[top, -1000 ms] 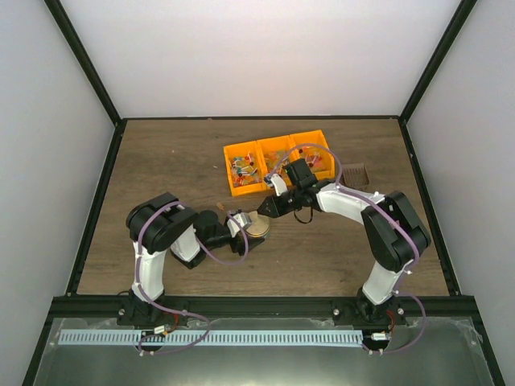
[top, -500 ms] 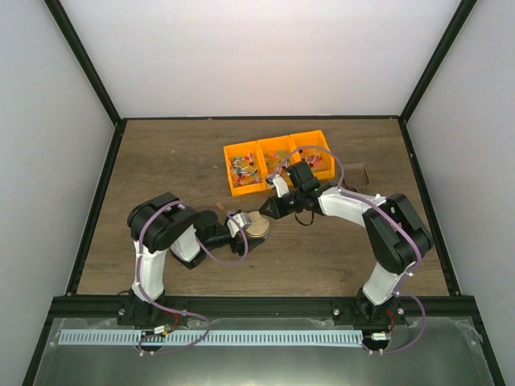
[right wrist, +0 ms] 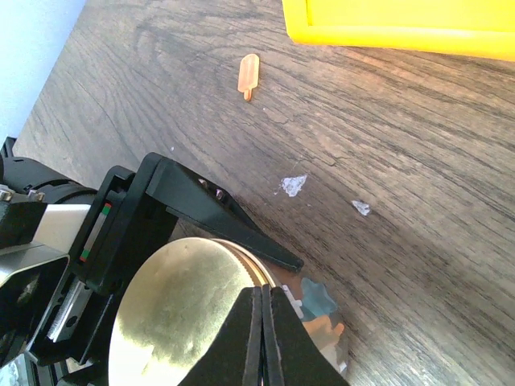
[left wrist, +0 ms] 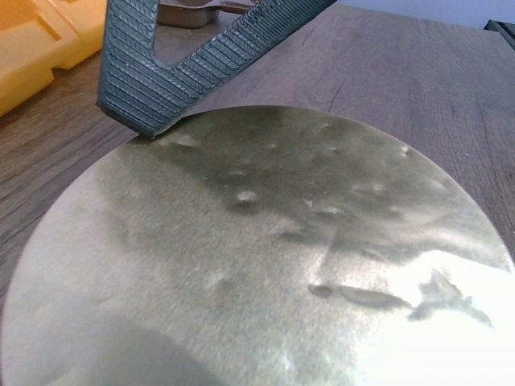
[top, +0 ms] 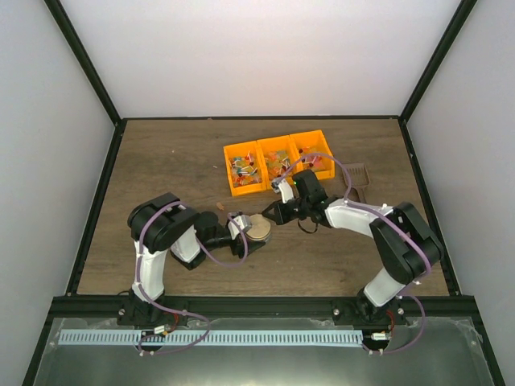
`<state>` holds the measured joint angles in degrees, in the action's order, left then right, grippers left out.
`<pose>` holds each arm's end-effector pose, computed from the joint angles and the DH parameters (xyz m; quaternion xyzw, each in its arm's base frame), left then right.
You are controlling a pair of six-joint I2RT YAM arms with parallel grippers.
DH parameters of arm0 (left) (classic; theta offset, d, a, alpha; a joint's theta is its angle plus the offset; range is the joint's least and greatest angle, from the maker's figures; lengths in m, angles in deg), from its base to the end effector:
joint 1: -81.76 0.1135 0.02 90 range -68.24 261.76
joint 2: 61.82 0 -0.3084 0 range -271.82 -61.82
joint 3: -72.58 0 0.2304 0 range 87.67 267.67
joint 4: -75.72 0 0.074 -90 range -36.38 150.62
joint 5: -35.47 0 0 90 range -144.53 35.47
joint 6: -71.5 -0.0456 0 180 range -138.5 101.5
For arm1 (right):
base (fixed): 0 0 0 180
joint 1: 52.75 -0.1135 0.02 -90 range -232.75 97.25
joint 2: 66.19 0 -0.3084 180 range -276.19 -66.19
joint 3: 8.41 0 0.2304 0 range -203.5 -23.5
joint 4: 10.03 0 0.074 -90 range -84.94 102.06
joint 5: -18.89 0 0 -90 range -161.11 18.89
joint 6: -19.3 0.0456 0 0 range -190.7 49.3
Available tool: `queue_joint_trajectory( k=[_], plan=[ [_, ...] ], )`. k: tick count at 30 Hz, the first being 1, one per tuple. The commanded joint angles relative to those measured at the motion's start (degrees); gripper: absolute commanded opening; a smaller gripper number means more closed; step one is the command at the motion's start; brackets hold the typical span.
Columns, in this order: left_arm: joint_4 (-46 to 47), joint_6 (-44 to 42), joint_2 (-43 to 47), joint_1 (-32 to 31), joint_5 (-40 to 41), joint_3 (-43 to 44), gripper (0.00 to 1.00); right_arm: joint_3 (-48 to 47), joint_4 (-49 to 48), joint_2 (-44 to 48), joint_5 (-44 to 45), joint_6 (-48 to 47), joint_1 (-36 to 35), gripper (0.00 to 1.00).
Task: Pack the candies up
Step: Screw the bottle lid onto the packing bottle.
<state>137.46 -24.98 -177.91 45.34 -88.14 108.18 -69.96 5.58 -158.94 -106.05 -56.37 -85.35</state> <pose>0.2262 -0.1983 0.1272 0.4413 0.6627 -0.3711 0.4780 0.2455 0.1880 0.2210 -0.2499 0.8581 0.3958 0.2109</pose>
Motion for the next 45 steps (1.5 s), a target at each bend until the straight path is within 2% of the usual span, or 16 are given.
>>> queue_joint_trajectory(
  k=[1, 15, 24, 34, 40, 43, 45],
  plan=[
    [-4.0, 3.1, -1.4, 0.4, 4.0, 0.1, 0.83, 5.6, 5.3, 1.4, -5.7, 2.9, -4.6, 0.01],
    [-6.5, 2.2, -1.7, 0.4, 5.8, 0.8, 0.83, 17.6, 0.9, 9.7, -5.2, 10.6, -9.1, 0.01],
    [-6.8, 1.6, -1.6, 0.4, 5.8, 1.0, 0.83, 21.0, -0.7, 14.6, -4.7, 15.4, -12.0, 0.01],
    [-9.3, -1.3, -0.7, 0.2, 4.8, 1.0, 0.83, 17.7, 3.6, 16.6, -1.2, 13.8, -11.8, 0.01],
    [-9.8, -1.7, -0.6, 0.2, 4.1, 0.9, 0.83, 11.6, 8.1, 17.2, 1.2, 10.8, -7.1, 0.01],
    [-10.2, -2.0, -0.7, 0.2, 3.5, 1.1, 0.84, 8.0, 8.7, 16.2, 3.0, 9.0, -4.8, 0.23],
    [-10.2, -1.9, -0.8, 0.2, 3.1, 1.1, 0.84, 5.2, 9.3, 13.6, 3.5, 7.3, -4.4, 0.28]
  ],
)
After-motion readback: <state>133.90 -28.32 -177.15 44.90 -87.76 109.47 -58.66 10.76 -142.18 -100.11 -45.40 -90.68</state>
